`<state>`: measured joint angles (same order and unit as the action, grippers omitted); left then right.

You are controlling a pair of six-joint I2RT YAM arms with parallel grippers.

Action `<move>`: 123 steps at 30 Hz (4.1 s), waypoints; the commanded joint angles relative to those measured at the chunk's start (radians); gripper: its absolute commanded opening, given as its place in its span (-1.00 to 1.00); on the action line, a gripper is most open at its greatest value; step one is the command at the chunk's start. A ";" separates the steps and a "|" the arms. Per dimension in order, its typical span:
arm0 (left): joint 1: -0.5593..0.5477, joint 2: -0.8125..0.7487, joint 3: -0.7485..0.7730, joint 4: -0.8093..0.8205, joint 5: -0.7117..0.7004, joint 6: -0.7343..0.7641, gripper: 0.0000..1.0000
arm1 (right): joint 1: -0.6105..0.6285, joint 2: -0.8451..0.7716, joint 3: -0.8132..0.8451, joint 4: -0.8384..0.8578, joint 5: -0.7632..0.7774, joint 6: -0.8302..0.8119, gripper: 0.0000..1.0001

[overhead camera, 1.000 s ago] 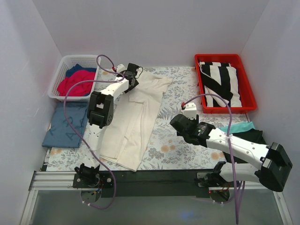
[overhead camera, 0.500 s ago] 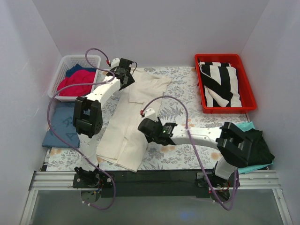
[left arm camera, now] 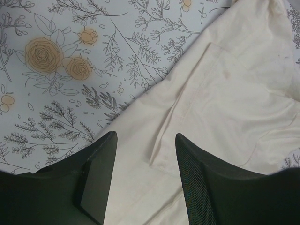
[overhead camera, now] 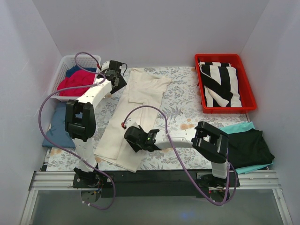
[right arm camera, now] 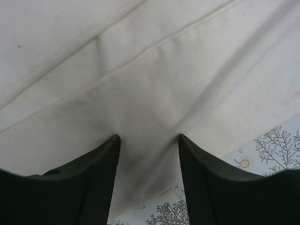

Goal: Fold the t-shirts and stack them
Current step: Fold the tshirt

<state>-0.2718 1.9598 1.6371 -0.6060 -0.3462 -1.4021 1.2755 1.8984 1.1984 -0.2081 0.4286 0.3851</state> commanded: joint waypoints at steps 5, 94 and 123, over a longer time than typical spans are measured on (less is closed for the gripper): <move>-0.004 0.031 0.052 0.006 0.059 0.014 0.03 | 0.004 -0.097 -0.186 0.013 -0.108 0.015 0.18; -0.165 -0.702 -0.825 0.193 -0.071 -0.202 0.04 | -0.169 -0.723 -0.517 -0.073 0.132 0.348 0.33; -0.310 -1.043 -1.243 -0.098 0.127 -0.529 -0.11 | -0.051 -0.504 -0.639 0.088 -0.093 0.541 0.23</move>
<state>-0.5625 0.9272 0.4225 -0.6552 -0.2001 -1.8469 1.2060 1.3514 0.5709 -0.0570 0.3645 0.8726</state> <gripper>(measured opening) 0.449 0.617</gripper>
